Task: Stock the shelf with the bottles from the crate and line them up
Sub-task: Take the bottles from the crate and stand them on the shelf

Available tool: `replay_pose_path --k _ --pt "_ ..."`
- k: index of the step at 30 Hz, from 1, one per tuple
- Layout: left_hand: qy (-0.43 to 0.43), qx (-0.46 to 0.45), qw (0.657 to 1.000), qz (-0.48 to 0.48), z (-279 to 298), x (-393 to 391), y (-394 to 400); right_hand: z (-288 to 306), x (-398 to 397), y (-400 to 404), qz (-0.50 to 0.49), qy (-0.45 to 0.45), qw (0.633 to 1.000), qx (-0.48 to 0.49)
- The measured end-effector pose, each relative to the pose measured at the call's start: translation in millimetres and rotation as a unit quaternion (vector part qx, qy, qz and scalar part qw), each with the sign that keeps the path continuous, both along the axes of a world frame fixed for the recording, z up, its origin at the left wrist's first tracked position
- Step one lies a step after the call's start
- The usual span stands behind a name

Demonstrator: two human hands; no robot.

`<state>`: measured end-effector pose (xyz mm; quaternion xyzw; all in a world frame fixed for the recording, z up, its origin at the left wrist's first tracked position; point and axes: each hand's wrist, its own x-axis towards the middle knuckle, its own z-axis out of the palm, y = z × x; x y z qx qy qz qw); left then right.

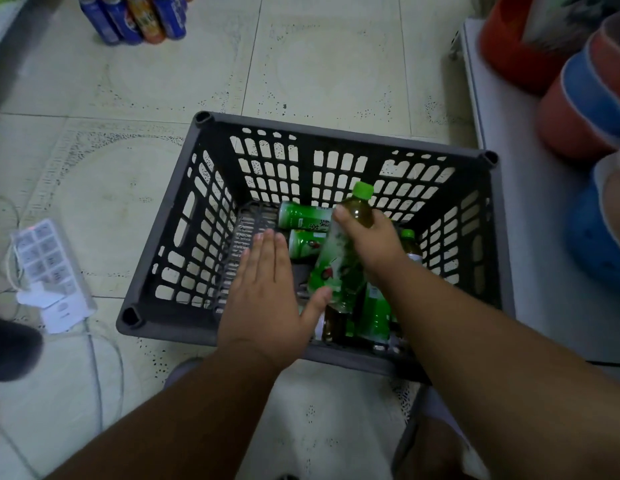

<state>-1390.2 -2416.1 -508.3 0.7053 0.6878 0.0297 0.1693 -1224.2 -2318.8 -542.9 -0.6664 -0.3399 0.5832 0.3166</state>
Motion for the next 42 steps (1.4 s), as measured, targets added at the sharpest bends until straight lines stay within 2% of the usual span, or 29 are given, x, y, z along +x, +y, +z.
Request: replay_pose_path --k 3,5,7,11,16,21,26,34,38,42 --pt "-0.028 0.004 1.0 -0.01 3.7 -3.9 -5.3 46.2 15.6 6.5 -0.095 0.059 0.994 -0.014" --pt "-0.07 0.008 0.998 -0.005 10.5 -7.4 -8.0 73.1 24.3 8.5 -0.147 0.137 0.979 -0.026" --pt "-0.109 0.011 0.994 -0.006 27.6 -8.3 -8.2 100.7 30.2 3.5 -0.158 0.197 0.967 -0.019" --pt "-0.188 -0.014 0.982 -0.024 99.9 7.9 -6.8 156.2 36.7 -21.9 -0.137 0.228 0.963 0.041" --pt "-0.285 -0.019 0.957 -0.044 171.9 31.7 -22.4 229.2 54.7 -72.3 -0.028 0.186 0.97 0.156" --pt "-0.342 0.034 0.933 -0.107 221.2 71.1 -58.0 297.0 87.9 -137.2 0.022 0.102 0.948 0.301" --pt "-0.38 0.058 0.908 -0.168 258.4 116.1 -94.7 349.1 123.6 -196.5 -0.036 0.029 0.923 0.381" --pt "-0.442 -0.001 0.861 -0.252 287.4 176.9 -119.1 390.7 157.1 -262.9 -0.151 -0.073 0.909 0.381" --pt "-0.442 -0.003 0.836 -0.326 298.5 204.8 -127.5 409.3 168.7 -297.4 -0.223 -0.133 0.889 0.377" --pt "-0.434 -0.018 0.809 -0.396 311.6 234.0 -143.2 426.7 185.6 -337.2 -0.299 -0.146 0.863 0.381"
